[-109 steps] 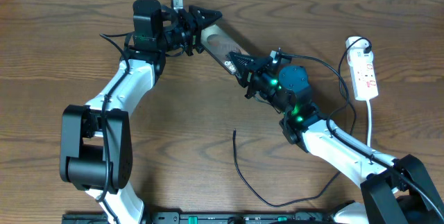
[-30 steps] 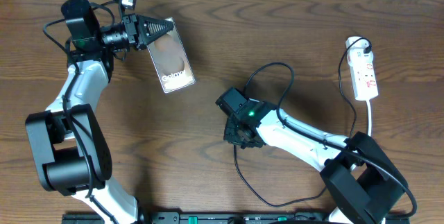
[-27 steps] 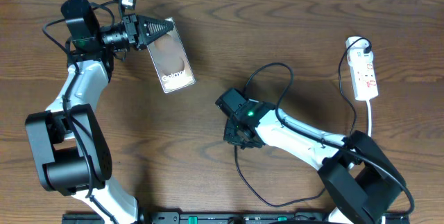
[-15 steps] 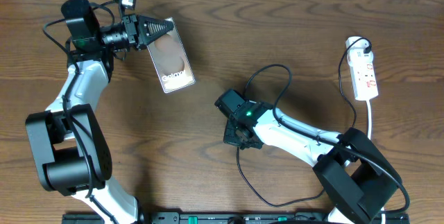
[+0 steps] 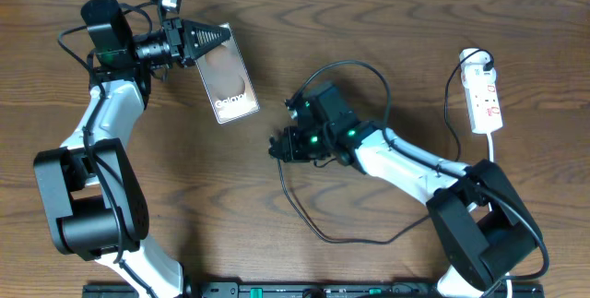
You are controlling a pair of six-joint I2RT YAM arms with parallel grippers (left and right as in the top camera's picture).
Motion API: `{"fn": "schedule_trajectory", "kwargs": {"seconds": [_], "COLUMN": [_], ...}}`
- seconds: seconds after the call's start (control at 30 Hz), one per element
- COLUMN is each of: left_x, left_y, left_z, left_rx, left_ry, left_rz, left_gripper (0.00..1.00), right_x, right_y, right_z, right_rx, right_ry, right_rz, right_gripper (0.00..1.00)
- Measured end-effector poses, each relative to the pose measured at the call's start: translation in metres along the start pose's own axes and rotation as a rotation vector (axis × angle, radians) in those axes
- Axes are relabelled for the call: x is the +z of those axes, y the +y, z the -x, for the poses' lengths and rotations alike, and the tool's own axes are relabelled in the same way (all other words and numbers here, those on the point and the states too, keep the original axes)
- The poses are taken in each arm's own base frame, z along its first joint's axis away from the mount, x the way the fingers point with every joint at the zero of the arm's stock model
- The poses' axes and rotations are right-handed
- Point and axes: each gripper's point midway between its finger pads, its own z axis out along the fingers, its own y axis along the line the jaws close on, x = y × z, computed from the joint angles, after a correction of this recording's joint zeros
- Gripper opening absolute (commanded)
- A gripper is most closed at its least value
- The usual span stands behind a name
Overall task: Plug charger to phone and switch on socket
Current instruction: 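Lift the cable plug with the right gripper toward the phone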
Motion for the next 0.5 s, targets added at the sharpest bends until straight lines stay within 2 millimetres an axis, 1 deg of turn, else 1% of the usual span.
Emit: {"fn": "schedule_trajectory", "kwargs": {"seconds": [0.03, 0.1, 0.2, 0.23, 0.3, 0.37, 0.4, 0.47, 0.5], "left_x": [0.0, 0.0, 0.0, 0.0, 0.0, 0.0, 0.0, 0.0, 0.0], "left_y": [0.0, 0.0, 0.0, 0.0, 0.0, 0.0, -0.001, -0.003, -0.004], "left_z": [0.0, 0.0, 0.0, 0.0, 0.0, 0.001, 0.001, 0.003, 0.004], "left_rx": [-0.002, -0.004, -0.006, -0.007, -0.007, -0.003, 0.004, 0.031, 0.042], "left_ry": [0.0, 0.0, 0.0, -0.002, -0.001, -0.004, -0.003, -0.005, -0.008], "left_rz": [0.0, 0.0, 0.0, 0.001, 0.001, 0.002, 0.0, -0.001, -0.001], "left_gripper": [0.08, 0.07, 0.07, 0.07, 0.07, 0.07, 0.07, 0.07, 0.07], "right_x": [-0.002, -0.001, 0.015, 0.026, 0.037, 0.04, 0.039, 0.034, 0.033], "right_y": [0.007, 0.007, -0.001, -0.002, 0.003, 0.016, 0.021, 0.039, 0.043], "right_z": [0.004, 0.005, 0.003, 0.002, -0.001, -0.01, -0.012, -0.018, -0.021], "right_rx": [-0.029, -0.04, -0.066, -0.098, -0.17, -0.252, -0.277, -0.351, -0.362], "right_ry": [0.007, 0.027, 0.077, 0.096, 0.109, 0.141, 0.146, 0.164, 0.174], "right_rz": [0.067, 0.114, 0.222, 0.289, 0.404, 0.525, 0.551, 0.626, 0.644], "right_gripper": [0.01, 0.01, 0.01, 0.01, 0.01, 0.01, 0.01, 0.01, 0.01]}}
